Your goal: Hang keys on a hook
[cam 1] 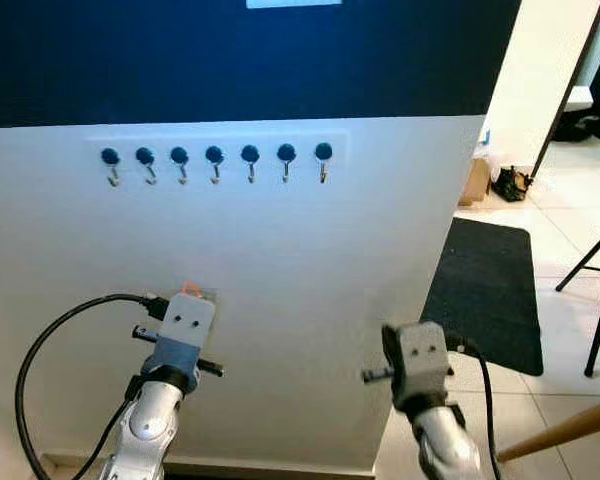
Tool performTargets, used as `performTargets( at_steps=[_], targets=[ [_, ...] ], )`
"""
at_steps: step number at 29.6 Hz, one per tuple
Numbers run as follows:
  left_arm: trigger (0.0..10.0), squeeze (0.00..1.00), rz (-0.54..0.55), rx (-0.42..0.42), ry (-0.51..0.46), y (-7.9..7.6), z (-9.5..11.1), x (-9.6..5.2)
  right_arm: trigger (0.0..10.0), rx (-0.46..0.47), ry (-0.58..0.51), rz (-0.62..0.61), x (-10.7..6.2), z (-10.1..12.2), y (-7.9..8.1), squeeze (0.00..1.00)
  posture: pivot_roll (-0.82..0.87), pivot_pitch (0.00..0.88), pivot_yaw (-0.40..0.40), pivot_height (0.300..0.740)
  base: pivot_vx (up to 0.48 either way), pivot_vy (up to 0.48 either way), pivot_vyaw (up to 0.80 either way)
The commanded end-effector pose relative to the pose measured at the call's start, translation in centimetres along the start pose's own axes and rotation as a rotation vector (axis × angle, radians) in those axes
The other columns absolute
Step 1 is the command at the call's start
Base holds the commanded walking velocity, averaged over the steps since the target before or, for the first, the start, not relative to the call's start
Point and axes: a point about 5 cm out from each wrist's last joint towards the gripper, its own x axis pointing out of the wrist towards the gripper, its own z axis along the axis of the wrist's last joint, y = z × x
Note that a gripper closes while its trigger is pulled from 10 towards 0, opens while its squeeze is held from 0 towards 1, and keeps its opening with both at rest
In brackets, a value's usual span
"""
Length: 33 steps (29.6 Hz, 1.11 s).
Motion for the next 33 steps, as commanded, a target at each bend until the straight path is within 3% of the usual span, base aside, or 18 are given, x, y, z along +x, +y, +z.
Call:
performTargets(
  at_steps=[1,3,8,12,16,19,22,25,29,33],
  targets=[
    [10.0,0.0,0.002,0.014,0.002,0.3,-0.1,-0.3,10.0,-0.021,0.031,-0.003,-0.7,-1.1,0.0,0.0,0.08,0.12,0.068,0.74,0.0,0.0,0.0],
    [10.0,0.0,0.002,0.014,0.002,0.3,-0.1,-0.3,10.0,-0.021,0.031,-0.003,-0.7,-1.1,0.0,0.0,0.08,0.12,0.068,0.74,0.0,0.0,0.0],
    [10.0,0.0,-0.007,0.014,0.079,0.1,-2.1,-1.7,10.0,-0.049,0.135,-0.014,-2.2,-3.8,-0.4,0.0,0.08,0.12,0.076,0.74,0.0,0.0,0.0],
    [10.0,0.0,0.013,-0.014,0.078,0.0,-2.1,-2.2,10.0,-0.073,0.222,-0.005,-3.5,-5.9,-0.6,0.0,0.08,0.121,0.071,0.74,0.0,0.0,0.0],
    [10.0,0.0,0.038,-0.024,-0.006,0.8,0.2,-1.5,10.0,-0.091,0.401,0.035,-6.5,-9.5,-0.6,0.0,0.09,0.122,0.054,0.74,0.0,0.0,0.0],
    [10.0,0.0,0.036,-0.014,-0.039,1.0,1.0,-1.4,10.0,-0.082,0.444,0.04,-7.2,-10.2,-0.6,0.0,0.09,0.122,0.054,0.74,0.0,0.0,0.0],
    [10.0,0.0,0.013,-0.006,-0.124,1.5,3.2,-1.2,10.0,-0.015,0.609,0.045,-9.4,-12.6,-0.5,0.0,0.09,0.12,0.046,0.74,0.0,0.0,0.0],
    [10.0,0.0,0.017,-0.008,-0.175,2.0,4.6,-1.3,10.0,0.002,0.682,0.044,-10.6,-13.6,-0.5,0.0,0.09,0.12,0.043,0.74,0.0,0.0,0.0],
    [10.0,0.0,0.065,-0.032,-0.212,3.3,5.9,-1.4,10.0,-0.014,0.701,0.055,-11.0,-14.0,-0.4,0.0,0.1,0.119,0.036,0.74,0.0,0.0,0.0],
    [10.0,0.0,0.161,-0.11,-0.227,5.9,6.9,-0.8,10.0,-0.022,0.668,0.072,-10.4,-13.6,-0.3,0.0,0.1,0.115,0.017,0.74,0.0,0.0,0.0]
  ],
)
